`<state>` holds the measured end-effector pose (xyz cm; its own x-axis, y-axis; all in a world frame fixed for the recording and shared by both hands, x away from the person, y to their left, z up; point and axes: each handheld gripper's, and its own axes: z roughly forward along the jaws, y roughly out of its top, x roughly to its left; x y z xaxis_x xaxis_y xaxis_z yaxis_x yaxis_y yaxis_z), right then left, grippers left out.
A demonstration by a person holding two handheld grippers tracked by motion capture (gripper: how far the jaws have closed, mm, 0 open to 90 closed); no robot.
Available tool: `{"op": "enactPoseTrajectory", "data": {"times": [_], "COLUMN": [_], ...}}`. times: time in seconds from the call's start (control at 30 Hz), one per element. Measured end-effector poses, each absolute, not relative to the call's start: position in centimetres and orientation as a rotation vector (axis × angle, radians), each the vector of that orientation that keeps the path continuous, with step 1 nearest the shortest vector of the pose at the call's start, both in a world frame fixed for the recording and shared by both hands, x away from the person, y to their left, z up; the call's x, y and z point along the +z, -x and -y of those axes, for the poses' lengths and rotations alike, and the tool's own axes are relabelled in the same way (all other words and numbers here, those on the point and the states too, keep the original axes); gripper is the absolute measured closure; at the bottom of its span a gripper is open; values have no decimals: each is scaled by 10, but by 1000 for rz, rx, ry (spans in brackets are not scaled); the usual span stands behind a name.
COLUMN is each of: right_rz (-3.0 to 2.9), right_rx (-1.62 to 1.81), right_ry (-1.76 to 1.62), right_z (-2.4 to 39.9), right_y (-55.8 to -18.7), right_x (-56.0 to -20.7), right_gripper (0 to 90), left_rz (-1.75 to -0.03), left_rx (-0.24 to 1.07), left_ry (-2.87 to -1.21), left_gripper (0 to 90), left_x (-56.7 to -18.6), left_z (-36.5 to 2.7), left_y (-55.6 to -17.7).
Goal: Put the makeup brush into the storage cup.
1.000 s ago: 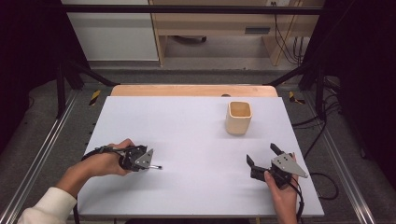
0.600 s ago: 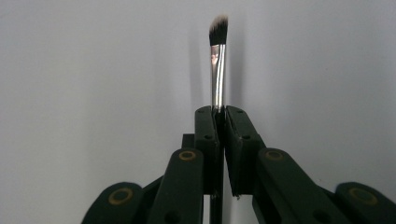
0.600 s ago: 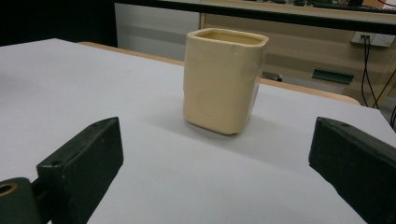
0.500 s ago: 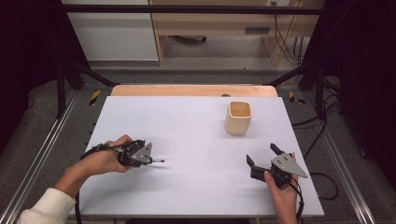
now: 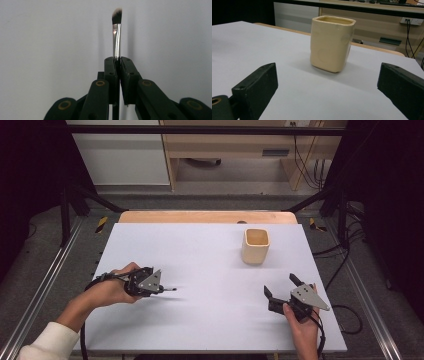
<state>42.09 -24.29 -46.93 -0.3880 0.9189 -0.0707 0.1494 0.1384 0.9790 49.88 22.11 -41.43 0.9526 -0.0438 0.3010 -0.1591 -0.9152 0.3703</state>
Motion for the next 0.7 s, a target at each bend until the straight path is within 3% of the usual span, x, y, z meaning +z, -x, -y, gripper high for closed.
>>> {"op": "enactPoseTrajectory", "data": {"times": [0.7], "right_rz": [-1684], "right_rx": [1321], "right_ry": [-1037], "right_z": [241], "right_y": [-421], "right_x": [-469], "right_gripper": [33], "left_rz": [-107], "left_rx": [434], "left_ry": [-2436], "left_gripper": [843], "left_x": [-392], "left_z": [-226], "left_y": [-506]}}
